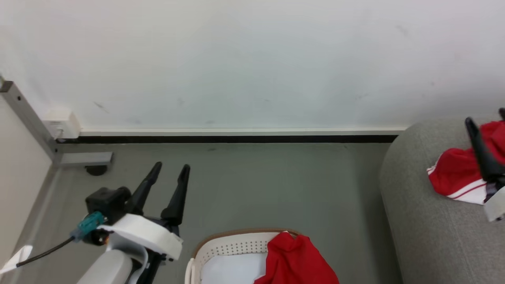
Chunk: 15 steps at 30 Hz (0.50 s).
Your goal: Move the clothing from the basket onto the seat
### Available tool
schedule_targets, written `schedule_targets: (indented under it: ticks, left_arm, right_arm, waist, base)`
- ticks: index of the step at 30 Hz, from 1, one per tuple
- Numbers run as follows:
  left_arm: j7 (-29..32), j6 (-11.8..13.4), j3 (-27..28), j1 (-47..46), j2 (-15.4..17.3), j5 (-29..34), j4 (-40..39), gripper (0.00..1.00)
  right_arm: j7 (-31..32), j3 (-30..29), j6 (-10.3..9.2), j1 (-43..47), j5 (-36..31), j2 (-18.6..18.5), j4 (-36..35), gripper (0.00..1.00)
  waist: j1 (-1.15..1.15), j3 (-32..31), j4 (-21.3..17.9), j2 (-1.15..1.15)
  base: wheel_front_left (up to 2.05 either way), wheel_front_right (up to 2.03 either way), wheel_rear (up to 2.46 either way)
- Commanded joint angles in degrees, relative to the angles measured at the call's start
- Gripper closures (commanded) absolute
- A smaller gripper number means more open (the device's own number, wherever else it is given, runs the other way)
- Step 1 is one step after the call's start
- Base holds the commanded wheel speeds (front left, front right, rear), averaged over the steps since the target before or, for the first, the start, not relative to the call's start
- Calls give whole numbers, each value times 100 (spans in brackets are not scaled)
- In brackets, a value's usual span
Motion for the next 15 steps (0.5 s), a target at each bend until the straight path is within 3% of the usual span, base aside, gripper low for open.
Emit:
schedule_targets:
  ticks: [1,15]
  left_arm:
    - [0,26,194,191,-21,114,13,0]
    - [-1,-247,1879,1174,-739,1000,15,0]
  right_arm:
    - [-129,-79,-12,315,-176,211,-131,0]
    - [-1186,-888,-13,1994,-1052,2263,-417,0]
  waist:
    - [2,-81,135,0]
    - [2,-1,212,0]
  base:
    - [0,0,0]
    - [0,0,0]
